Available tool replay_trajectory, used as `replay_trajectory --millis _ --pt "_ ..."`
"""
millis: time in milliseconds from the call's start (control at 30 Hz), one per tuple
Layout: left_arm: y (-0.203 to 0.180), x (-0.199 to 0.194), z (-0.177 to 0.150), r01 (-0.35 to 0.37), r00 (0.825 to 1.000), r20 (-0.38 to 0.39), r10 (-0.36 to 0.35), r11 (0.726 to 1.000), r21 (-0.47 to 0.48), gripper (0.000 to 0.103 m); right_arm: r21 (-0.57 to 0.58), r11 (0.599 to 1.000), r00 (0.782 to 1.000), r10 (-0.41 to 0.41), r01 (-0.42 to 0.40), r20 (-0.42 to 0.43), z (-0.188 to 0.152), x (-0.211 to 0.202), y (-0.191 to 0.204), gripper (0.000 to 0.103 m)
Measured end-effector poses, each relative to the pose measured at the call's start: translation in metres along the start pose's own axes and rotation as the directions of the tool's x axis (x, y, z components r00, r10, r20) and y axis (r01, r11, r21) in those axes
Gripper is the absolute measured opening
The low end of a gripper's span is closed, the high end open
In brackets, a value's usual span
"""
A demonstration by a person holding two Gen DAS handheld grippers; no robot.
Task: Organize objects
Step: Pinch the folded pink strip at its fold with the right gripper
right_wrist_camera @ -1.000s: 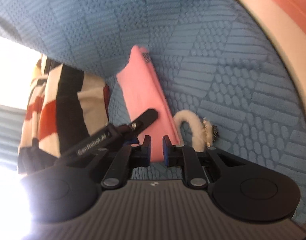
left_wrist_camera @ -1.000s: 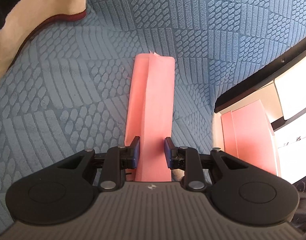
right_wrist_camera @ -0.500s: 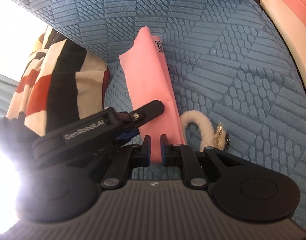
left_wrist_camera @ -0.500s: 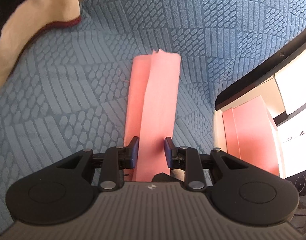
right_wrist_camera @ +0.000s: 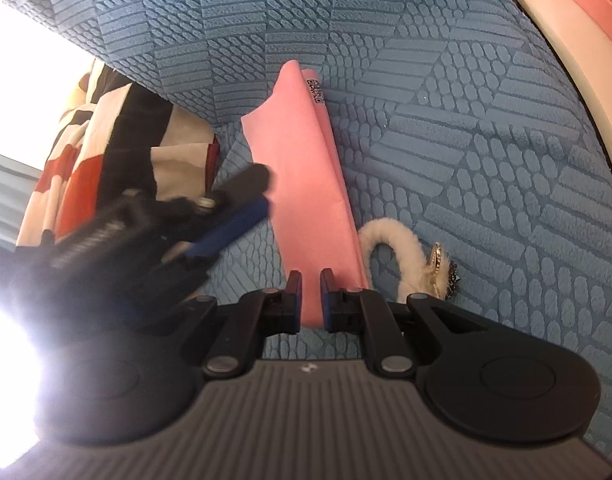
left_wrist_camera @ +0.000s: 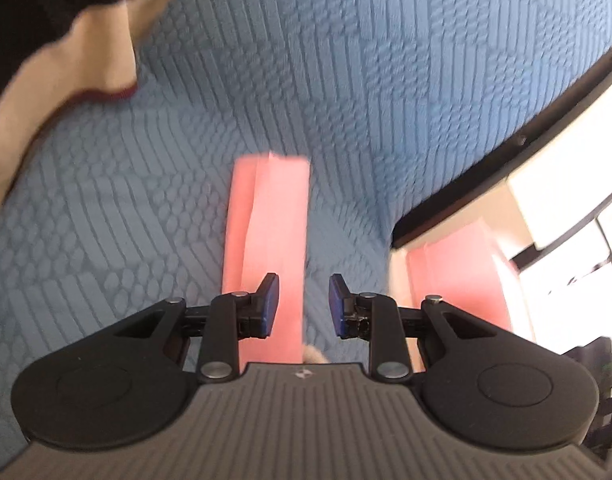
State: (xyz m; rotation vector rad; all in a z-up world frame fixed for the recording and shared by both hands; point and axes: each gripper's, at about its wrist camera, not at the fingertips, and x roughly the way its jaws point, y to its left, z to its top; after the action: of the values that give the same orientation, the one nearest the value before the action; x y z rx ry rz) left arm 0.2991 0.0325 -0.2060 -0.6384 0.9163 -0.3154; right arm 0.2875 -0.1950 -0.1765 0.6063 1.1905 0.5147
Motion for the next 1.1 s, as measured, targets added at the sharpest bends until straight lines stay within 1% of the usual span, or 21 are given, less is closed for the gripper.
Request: replay_trajectory --millis 100,167,300,367,433,500,600,733,800,833,933,1033,1100 --pt "0.000 0.012 -0.007 -0.042 0.998 -0.035 0.042 0.999 0.019 0.030 0.011 1.000 1.000 0.005 -0.005 -0.007 0.000 0.000 -0.001 0.011" --pt "0.003 0.016 -0.010 -0.036 0.998 -0.048 0.036 0.999 0.003 0.030 0.016 1.000 1.000 -0.001 0.002 -0.023 0.000 -0.001 -0.001 0.011" --pt "0.006 0.017 -0.011 -0.035 0.998 -0.050 0.034 0.999 -0.018 0.030 0.012 1.000 0.999 -0.003 0.004 -0.041 -0.001 -0.009 0.001 0.018" --pt "0.008 0.018 -0.011 -0.040 0.998 -0.050 0.039 0.999 -0.027 0.030 0.012 1.000 0.999 -0.004 0.004 -0.042 -0.002 -0.016 0.002 0.024" --pt "0.009 0.020 -0.009 -0.047 0.998 -0.050 0.045 0.999 -0.028 0.030 0.011 1.000 1.000 -0.007 0.007 -0.023 -0.002 -0.022 0.002 0.037" --pt "0.008 0.018 -0.009 -0.050 0.998 -0.050 0.049 0.998 -0.025 0.030 0.014 1.000 1.000 -0.010 0.010 -0.002 -0.001 -0.027 0.000 0.040" --pt "0.009 0.018 -0.008 -0.051 0.997 -0.053 0.049 0.998 -0.033 0.030 0.044 0.999 1.000 -0.009 0.010 -0.011 0.001 -0.023 -0.006 0.040" --pt "0.010 0.020 -0.008 -0.051 0.997 -0.057 0.049 0.998 -0.041 0.029 0.064 0.998 0.998 -0.007 0.011 -0.058 -0.002 -0.010 -0.009 0.040" --pt "0.011 0.021 -0.008 -0.051 0.997 -0.058 0.048 0.998 -0.046 0.029 0.056 0.998 0.998 -0.023 0.026 -0.055 -0.003 -0.008 -0.009 0.039" --pt "0.011 0.021 -0.008 -0.050 0.997 -0.059 0.047 0.998 -0.048 0.029 0.067 0.997 0.998 -0.031 0.035 -0.059 -0.004 -0.005 -0.012 0.036" --pt "0.011 0.022 -0.007 -0.051 0.997 -0.060 0.047 0.997 -0.057 0.029 0.119 0.993 0.998 0.013 -0.006 -0.060 -0.007 -0.001 -0.018 0.039" --pt "0.011 0.022 -0.007 -0.052 0.997 -0.057 0.049 0.997 -0.063 0.029 0.163 0.985 0.997 0.061 -0.051 -0.052 -0.010 -0.002 -0.020 0.039" --pt "0.011 0.021 -0.006 -0.054 0.998 -0.047 0.051 0.996 -0.074 0.029 0.195 0.975 0.993 0.113 -0.103 -0.041 -0.010 -0.007 -0.021 0.040"
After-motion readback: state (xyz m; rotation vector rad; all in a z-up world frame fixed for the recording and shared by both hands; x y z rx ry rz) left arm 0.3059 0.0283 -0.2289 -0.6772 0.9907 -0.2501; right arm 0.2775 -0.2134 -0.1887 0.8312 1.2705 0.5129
